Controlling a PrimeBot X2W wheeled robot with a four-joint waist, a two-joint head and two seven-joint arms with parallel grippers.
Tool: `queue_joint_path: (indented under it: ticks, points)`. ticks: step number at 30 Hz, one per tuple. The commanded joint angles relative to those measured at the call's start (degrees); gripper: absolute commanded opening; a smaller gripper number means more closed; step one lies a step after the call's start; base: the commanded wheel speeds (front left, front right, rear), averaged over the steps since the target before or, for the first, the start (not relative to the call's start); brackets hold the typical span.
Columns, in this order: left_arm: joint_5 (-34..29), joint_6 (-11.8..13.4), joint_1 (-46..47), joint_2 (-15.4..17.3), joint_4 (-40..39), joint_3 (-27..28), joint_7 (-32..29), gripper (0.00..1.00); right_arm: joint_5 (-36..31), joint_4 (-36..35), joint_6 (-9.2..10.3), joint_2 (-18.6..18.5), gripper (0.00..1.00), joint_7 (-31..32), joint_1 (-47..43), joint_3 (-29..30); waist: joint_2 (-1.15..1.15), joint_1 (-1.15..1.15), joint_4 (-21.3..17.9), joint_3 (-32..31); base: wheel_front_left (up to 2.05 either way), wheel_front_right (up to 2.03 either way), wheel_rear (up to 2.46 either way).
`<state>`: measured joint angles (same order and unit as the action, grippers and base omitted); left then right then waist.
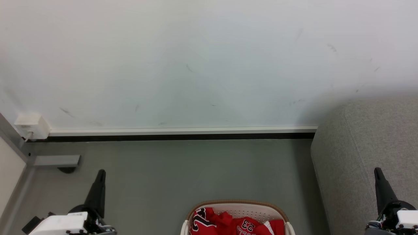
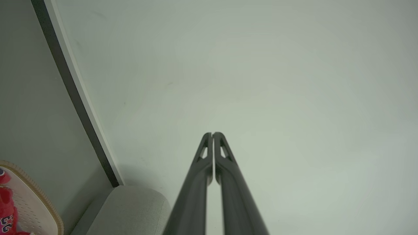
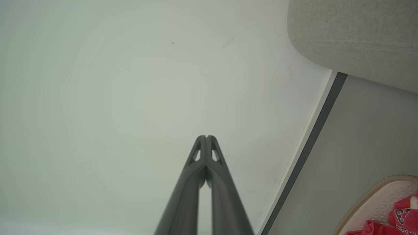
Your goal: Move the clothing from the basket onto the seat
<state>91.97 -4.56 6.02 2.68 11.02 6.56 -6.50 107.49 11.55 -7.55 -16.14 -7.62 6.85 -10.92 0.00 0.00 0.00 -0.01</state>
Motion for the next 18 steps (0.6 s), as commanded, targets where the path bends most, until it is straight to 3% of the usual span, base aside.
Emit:
queue_joint_path:
  ticks: [1,18]
  points:
    - [0.78,-0.06,0.29,0.42,-0.16,0.11,-0.20,0.00,0.27,-0.12,0.13,-0.32,0.00,-0.11,-0.11,-0.03,0.00,0.00,0.00,0.00,0.00,0.00,0.00]
    - [0.78,-0.06,0.29,0.42,-0.16,0.11,-0.20,0.00,0.28,-0.12,0.13,-0.32,0.00,-0.12,-0.11,-0.03,0.00,0.00,0.00,0.00,0.00,0.00,0.00]
